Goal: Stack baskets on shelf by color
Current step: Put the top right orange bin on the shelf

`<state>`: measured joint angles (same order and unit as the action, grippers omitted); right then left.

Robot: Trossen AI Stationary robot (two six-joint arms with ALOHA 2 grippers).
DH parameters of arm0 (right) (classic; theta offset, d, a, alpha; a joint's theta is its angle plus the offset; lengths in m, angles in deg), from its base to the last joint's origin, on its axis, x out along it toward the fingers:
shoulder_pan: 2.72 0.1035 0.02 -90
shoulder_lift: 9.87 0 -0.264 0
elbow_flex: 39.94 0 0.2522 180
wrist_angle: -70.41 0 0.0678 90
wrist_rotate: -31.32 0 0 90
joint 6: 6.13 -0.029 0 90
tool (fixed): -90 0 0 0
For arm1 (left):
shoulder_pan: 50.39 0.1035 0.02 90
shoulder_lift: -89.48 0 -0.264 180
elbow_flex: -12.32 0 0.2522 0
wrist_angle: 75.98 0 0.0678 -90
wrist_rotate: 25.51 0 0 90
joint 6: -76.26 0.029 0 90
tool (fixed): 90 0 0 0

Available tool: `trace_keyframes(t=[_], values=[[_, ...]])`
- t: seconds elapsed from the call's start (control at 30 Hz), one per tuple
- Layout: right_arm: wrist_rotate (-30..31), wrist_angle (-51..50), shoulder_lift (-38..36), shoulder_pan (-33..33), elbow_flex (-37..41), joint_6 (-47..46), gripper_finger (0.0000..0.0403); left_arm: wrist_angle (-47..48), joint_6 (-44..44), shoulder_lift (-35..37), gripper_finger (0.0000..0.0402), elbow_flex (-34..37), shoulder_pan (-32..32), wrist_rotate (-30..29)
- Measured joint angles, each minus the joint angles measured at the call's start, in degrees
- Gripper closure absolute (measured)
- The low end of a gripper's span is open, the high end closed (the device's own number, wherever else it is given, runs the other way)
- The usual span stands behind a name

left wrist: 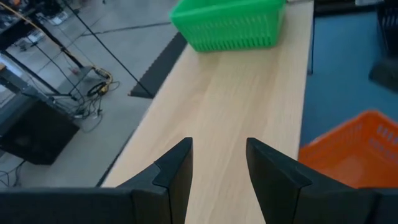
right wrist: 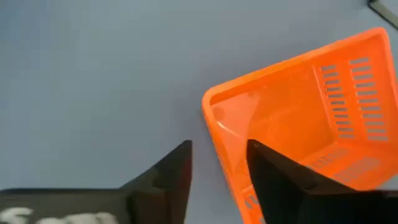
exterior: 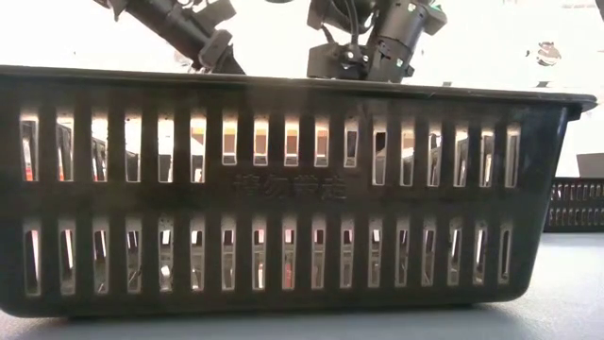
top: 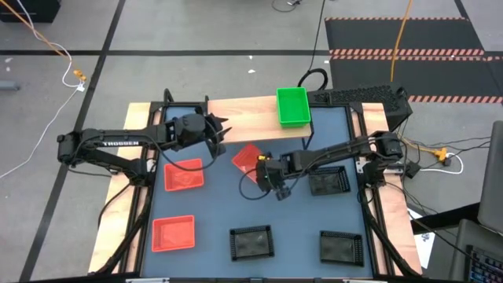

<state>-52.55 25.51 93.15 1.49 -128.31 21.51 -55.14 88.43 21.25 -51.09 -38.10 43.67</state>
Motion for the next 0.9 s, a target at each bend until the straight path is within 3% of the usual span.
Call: trace_keyframes(t=[0.13,0.27,0.47,0.67,0.9], values=[[-0.08,0.80,1.05,-0.88,-0.02,3.77,0.0221,-1.36,0.37,0.00,0.0250,-0.04,0.00,-0.20],[-0.16,0.44,3.67,-1.55,0.02,5.01,0.0230,-1.10,0.10,-0.02,0.0250,-0.04,-0.02,-0.22],[-0.20,0.91,4.52,-1.22,0.02,3.91,0.0287,2.71,-0.74,-0.02,0.0250,-0.04,-0.02,-3.54],[-0.45,1.04,2.90,-0.64,0.02,0.51,0.0391,3.43,-1.25,-0.02,0.0250,-0.04,-0.04,-5.20],[-6.13,1.37,-4.35,1.17,-0.24,-7.39,0.0398,4.89,-5.09,-0.02,0.0250,-0.04,-0.01,-5.25]])
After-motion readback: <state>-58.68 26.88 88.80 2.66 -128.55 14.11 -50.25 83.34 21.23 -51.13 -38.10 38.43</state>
